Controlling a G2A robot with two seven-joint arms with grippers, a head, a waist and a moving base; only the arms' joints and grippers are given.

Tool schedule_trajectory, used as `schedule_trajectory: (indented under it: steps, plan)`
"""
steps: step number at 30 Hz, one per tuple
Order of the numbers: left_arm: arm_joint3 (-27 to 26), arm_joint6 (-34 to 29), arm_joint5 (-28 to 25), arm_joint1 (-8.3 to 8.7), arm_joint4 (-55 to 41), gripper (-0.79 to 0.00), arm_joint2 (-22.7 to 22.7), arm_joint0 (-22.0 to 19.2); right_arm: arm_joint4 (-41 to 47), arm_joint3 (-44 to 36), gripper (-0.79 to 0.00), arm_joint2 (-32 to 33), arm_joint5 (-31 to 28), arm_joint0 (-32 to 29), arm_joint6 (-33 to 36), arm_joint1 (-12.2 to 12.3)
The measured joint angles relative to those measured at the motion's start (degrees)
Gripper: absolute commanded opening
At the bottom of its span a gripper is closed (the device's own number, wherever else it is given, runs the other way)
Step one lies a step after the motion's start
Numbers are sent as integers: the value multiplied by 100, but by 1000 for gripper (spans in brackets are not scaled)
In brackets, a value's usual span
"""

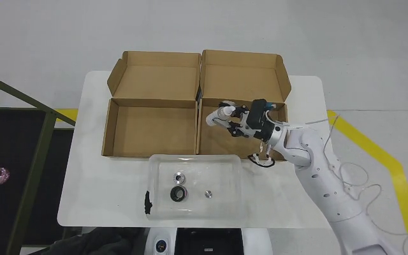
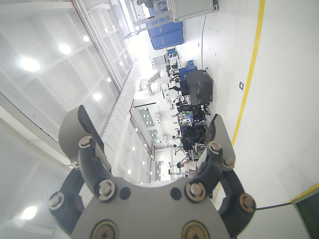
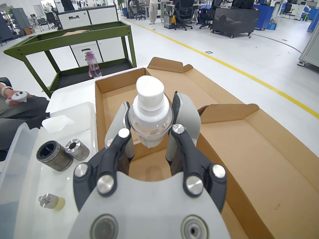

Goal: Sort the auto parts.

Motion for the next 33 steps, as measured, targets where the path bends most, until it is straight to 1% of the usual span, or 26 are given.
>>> schedule_trajectory:
  steps: [7,19,22,23,25,26,27,28,31,33]
  plan:
    - [0,0,0,0,0,0,0,0,-267,433,-785,-262,180,202,180,-66]
    - [0,0,0,0,0,0,0,0,-604,1207,-785,-769,434,610,191,-236]
    - [0,0,0,0,0,0,0,0,-604,1424,-680,-869,457,698,103,-283]
    - [0,0,0,0,0,0,0,0,-613,1473,-631,-897,473,720,76,-297]
    - [0,0,0,0,0,0,0,0,-652,1546,-471,-956,533,759,48,-325]
    - [0,0,0,0,0,0,0,0,-679,1564,-422,-978,563,774,49,-335]
    - [0,0,0,0,0,0,0,0,-721,1575,-348,-1001,583,791,50,-344]
    - [0,0,0,0,0,0,0,0,-792,1583,-252,-1033,587,814,24,-354]
    - [0,0,0,0,0,0,0,0,-947,1635,-225,-1089,584,866,-2,-373]
    - [0,0,0,0,0,0,0,0,-1004,1654,-172,-1103,604,887,-3,-382]
